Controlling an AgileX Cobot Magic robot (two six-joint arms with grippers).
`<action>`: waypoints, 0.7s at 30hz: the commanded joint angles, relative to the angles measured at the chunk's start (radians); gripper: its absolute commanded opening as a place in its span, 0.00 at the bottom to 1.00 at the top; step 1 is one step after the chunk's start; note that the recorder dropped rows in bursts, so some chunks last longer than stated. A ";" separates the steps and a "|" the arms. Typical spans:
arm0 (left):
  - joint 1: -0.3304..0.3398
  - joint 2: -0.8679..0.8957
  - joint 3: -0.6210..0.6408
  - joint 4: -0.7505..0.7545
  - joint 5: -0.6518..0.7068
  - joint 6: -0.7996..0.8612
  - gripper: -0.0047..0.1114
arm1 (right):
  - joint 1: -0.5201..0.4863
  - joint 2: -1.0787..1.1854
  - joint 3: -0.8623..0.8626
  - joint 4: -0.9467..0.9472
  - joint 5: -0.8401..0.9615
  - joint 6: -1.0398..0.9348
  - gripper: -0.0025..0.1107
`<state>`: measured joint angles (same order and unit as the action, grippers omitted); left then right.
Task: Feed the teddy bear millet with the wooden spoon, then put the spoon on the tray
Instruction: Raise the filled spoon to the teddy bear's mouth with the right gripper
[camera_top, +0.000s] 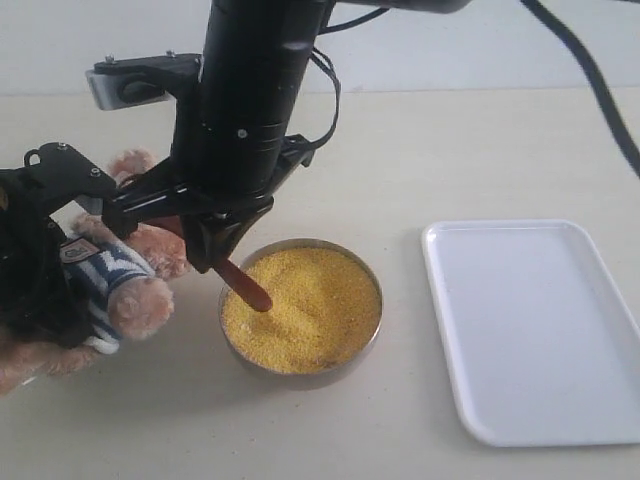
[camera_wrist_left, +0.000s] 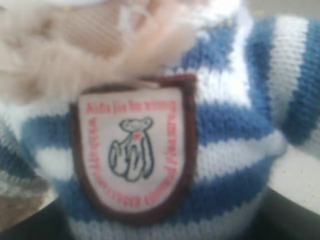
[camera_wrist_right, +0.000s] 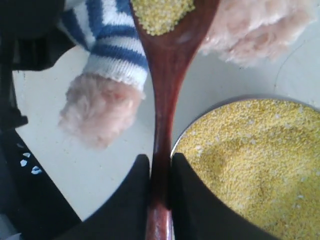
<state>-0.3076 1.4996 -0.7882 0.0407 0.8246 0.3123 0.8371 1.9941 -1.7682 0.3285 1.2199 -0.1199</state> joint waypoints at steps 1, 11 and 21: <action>-0.005 0.001 -0.003 -0.008 -0.013 0.003 0.07 | 0.001 0.032 -0.062 -0.046 0.001 0.027 0.02; -0.005 0.001 -0.003 -0.009 -0.014 0.003 0.07 | 0.001 0.103 -0.125 -0.127 0.001 0.031 0.02; -0.005 0.001 -0.003 -0.011 -0.014 0.003 0.07 | 0.109 0.112 -0.153 -0.442 0.001 0.054 0.02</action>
<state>-0.3076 1.4996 -0.7882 0.0407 0.8246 0.3161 0.9216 2.1122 -1.9128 -0.0441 1.2199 -0.0735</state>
